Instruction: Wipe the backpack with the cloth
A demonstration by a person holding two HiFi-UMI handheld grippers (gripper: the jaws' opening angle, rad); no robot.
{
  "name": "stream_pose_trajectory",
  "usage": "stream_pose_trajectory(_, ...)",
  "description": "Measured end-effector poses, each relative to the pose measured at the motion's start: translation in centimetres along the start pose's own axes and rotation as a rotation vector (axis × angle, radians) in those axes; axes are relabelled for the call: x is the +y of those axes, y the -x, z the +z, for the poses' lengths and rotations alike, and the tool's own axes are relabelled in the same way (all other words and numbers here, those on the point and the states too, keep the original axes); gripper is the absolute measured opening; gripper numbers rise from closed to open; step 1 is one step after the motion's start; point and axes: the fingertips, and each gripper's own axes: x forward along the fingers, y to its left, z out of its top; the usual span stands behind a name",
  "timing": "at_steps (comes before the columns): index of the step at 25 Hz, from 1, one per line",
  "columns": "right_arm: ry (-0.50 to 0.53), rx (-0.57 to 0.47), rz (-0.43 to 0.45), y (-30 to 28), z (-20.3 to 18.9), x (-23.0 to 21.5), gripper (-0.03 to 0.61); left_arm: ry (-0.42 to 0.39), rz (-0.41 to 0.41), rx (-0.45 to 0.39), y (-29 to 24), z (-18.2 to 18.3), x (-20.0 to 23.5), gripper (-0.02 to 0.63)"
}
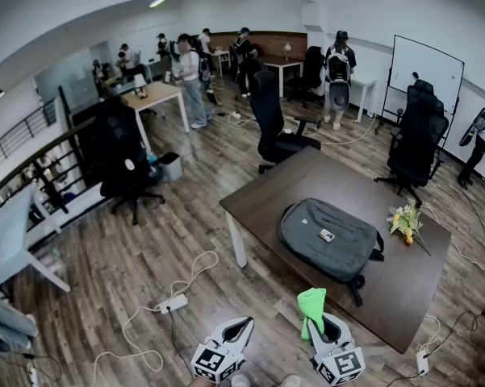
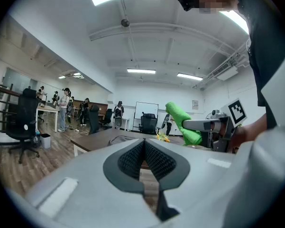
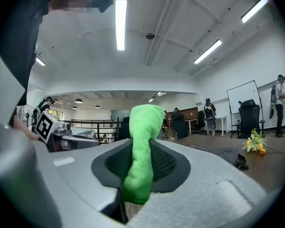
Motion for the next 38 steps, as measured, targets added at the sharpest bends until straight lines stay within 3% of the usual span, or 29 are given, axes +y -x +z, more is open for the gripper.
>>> stream_pose_trajectory(17,-0.017,-0.026,-0.015,-1.6,1.0,1.8,0.097,-0.001,0.009,-0.028,2.3,0.7,1.8,0.018)
stream_pose_trajectory(31,-0.048,-0.039,-0.023,-5.0,0.5,6.8,0.098,-0.013,0.031,-0.033,6.8,0.7,7.7,0.018)
stream_pose_trajectory(38,-0.078,-0.030,-0.032,-6.6,-0.4,5.2,0.098,-0.005,0.032,-0.017,5.3,0.3,9.2,0.018)
